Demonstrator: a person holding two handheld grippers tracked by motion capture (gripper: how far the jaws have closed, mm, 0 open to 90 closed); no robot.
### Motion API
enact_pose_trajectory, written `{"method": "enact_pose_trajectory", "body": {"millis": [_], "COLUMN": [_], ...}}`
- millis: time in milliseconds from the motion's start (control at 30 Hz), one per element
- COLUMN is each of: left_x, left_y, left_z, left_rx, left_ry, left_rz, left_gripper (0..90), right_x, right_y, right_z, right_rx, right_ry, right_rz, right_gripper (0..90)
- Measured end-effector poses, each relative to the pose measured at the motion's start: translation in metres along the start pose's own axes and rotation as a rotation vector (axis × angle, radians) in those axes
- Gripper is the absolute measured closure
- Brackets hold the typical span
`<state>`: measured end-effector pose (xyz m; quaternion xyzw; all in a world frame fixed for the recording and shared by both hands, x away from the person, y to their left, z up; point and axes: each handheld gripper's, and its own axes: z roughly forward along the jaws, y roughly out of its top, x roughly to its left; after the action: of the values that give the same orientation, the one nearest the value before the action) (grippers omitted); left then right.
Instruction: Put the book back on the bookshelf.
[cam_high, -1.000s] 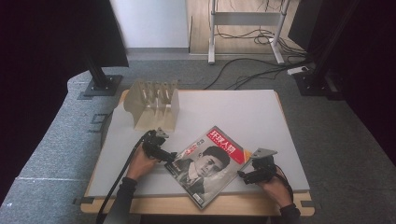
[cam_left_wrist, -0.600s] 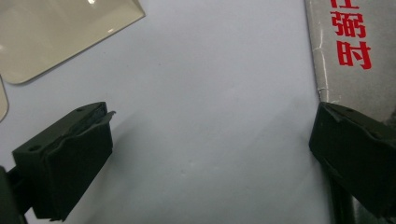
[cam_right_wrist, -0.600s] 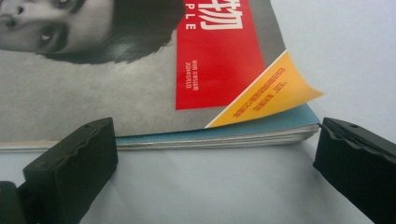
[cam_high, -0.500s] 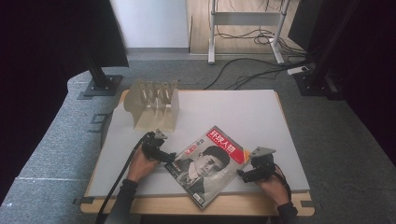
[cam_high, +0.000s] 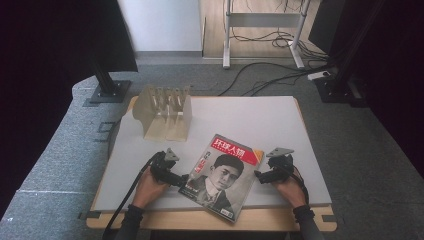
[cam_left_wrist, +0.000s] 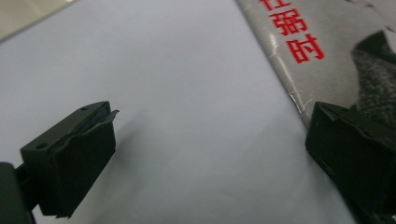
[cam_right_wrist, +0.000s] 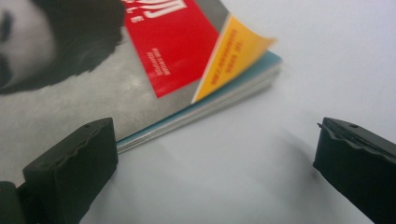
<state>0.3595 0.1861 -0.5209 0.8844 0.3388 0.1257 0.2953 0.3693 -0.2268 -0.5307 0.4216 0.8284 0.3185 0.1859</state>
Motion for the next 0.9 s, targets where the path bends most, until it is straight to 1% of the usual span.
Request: {"method": "enact_pose_trajectory", "body": {"millis": [67,100,133,267,433,633,733,900], "left_x": [-0.002,-0.002,0.000,0.009,0.014,0.008,0.002,-0.011], "left_y": [-0.002,-0.003,-0.003,0.001,0.007,0.006,0.004,0.002], "left_z": [-0.001,0.000,0.000,0.007,0.012,0.009,0.008,0.005], "left_rx": [0.008,0.007,0.002,-0.033,-0.041,-0.022,-0.024,-0.023], "left_ry": [-0.032,-0.040,-0.039,-0.017,-0.006,-0.007,-0.009,-0.017], "left_rz": [0.011,0.007,0.002,-0.034,-0.047,-0.036,-0.035,-0.006], "left_gripper": [0.0,0.0,0.0,0.0,0.0,0.0,0.0,0.0], "right_x": [-0.004,-0.005,-0.006,-0.006,-0.005,-0.006,-0.007,-0.009], "right_y": [0.005,0.007,0.010,0.020,0.031,0.044,0.051,0.062], "right_z": [0.005,0.007,0.009,0.017,0.027,0.038,0.043,0.053], "right_rx": [0.002,0.005,0.010,0.013,0.015,0.030,0.033,0.040], "right_ry": [-0.003,-0.002,0.001,-0.011,-0.012,-0.014,-0.016,-0.032], "right_rz": [0.009,0.012,0.015,0.006,0.009,-0.004,-0.009,-0.014], "right_gripper": [0.0,0.0,0.0,0.0,0.0,0.0,0.0,0.0]}}
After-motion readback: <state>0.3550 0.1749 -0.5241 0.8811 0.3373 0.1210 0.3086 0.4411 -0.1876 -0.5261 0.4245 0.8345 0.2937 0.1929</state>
